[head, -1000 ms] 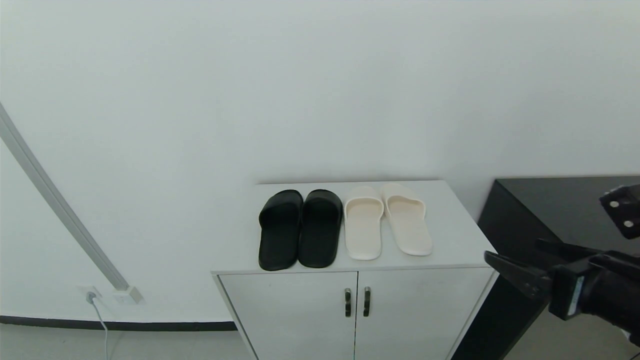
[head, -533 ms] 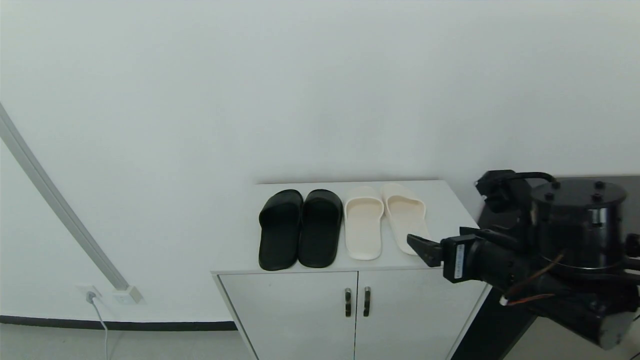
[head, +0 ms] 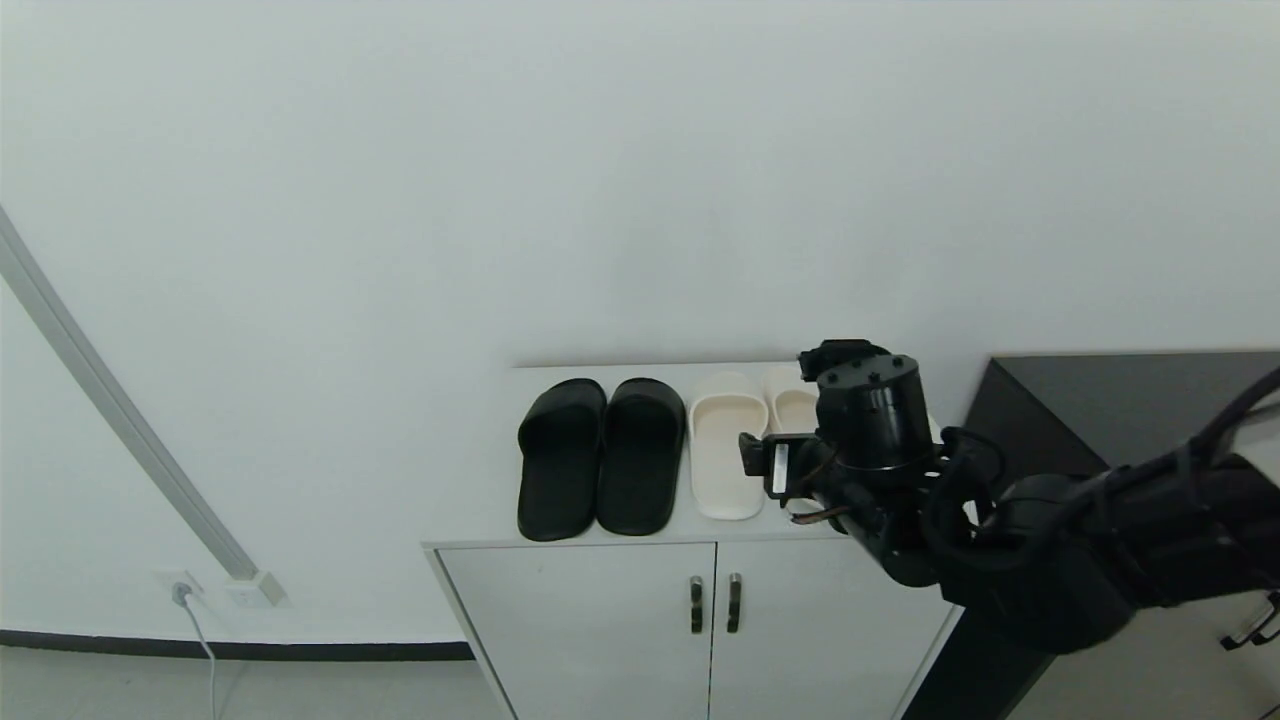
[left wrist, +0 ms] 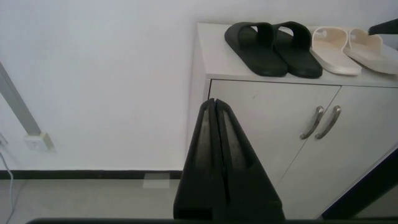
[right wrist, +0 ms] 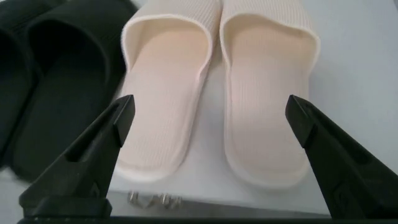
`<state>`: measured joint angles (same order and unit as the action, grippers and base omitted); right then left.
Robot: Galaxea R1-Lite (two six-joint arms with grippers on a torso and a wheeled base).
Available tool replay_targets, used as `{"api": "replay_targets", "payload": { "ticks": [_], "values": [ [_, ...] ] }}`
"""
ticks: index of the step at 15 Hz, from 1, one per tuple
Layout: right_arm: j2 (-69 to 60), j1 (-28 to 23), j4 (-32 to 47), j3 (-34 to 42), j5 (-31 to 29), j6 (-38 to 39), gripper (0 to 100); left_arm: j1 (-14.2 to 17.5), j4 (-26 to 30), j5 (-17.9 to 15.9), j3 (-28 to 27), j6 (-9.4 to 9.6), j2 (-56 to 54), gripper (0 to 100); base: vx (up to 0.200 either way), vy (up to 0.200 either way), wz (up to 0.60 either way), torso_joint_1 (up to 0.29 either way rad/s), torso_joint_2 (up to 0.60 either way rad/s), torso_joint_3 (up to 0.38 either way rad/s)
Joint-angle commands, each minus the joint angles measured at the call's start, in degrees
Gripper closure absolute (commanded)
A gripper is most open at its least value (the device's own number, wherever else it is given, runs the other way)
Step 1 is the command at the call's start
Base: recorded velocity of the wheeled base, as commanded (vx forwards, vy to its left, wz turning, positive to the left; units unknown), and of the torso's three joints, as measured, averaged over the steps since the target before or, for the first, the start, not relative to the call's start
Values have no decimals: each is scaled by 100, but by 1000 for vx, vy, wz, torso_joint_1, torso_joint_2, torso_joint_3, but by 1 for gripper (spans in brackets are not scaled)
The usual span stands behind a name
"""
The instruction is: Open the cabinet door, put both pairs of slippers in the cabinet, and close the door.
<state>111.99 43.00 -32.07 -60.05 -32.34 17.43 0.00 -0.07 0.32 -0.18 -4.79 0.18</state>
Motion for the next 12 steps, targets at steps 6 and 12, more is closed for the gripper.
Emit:
{"api": "replay_targets", "payload": {
  "ticks": [6,12],
  "values": [
    [1703,-555,-106,-1659,17,-328,0,0,-1,3,1,-4,8,100,0,0,0,0,0,0],
    [2046,-670,-713,-1958,325,-961,0,0,-1,3,1,-4,17,100,0,0,0,0,0,0]
  ]
}}
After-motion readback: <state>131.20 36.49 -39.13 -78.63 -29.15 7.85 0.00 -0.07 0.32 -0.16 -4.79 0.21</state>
